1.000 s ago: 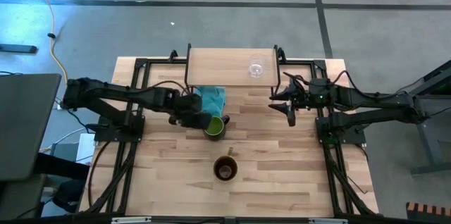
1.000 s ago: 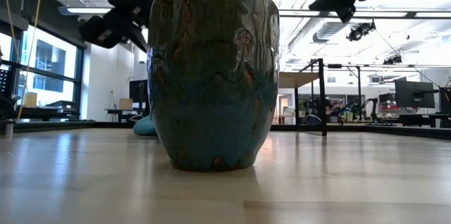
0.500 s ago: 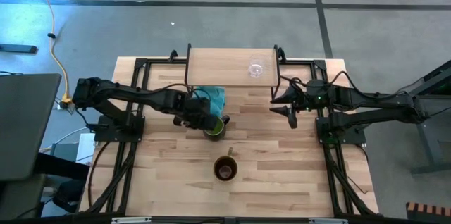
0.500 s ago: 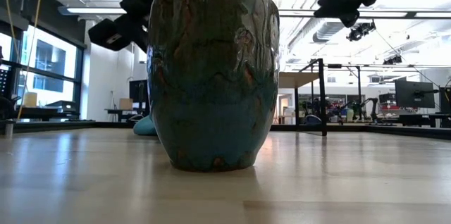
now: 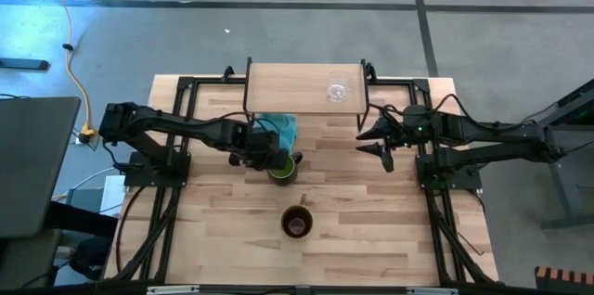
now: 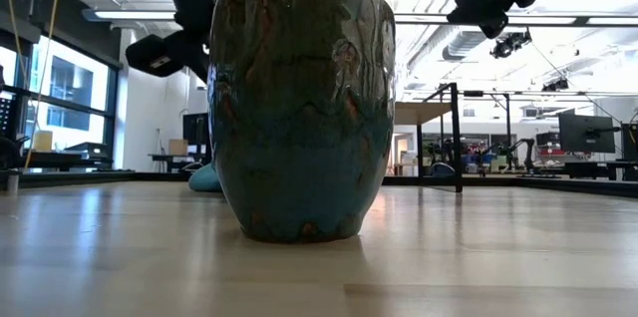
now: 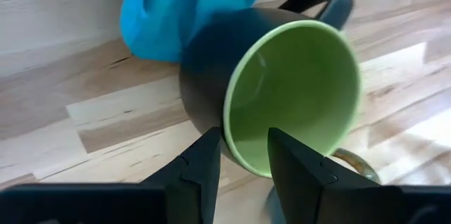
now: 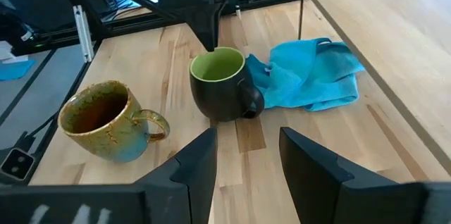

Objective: Stack small to large cups/mugs on shelf
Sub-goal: Put the black mug on the shelf

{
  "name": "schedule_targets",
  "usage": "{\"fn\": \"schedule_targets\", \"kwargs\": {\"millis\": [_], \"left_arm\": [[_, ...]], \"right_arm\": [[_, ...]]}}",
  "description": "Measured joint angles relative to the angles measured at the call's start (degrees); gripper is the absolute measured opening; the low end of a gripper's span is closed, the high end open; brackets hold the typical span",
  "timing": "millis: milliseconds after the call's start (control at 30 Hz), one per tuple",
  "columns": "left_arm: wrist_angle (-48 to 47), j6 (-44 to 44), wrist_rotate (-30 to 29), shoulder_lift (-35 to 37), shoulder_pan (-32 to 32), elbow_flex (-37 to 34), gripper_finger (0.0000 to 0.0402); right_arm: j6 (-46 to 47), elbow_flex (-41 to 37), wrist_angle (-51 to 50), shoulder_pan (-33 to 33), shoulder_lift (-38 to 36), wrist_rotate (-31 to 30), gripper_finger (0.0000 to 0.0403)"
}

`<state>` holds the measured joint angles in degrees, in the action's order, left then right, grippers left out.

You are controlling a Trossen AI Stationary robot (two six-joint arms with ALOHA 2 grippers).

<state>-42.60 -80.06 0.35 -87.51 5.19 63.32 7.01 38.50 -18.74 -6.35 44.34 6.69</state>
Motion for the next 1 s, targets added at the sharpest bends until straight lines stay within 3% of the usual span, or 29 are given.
{"fn": "schedule_targets", "kwargs": {"millis": [767, 1000], "left_arm": [[2.26, 0.29, -1.04, -4.28, -0.42, -0.05, 0.0104], [1.37, 5.38, -1.46, -4.26, -0.29, -0.07, 0.0041]], "right_arm": [[-0.53, 0.0, -0.29, 0.02, -0.18, 0.49, 0.0144], [-0.46, 0.01, -0.29, 0.0, -0.18, 0.49, 0.0144]]}}
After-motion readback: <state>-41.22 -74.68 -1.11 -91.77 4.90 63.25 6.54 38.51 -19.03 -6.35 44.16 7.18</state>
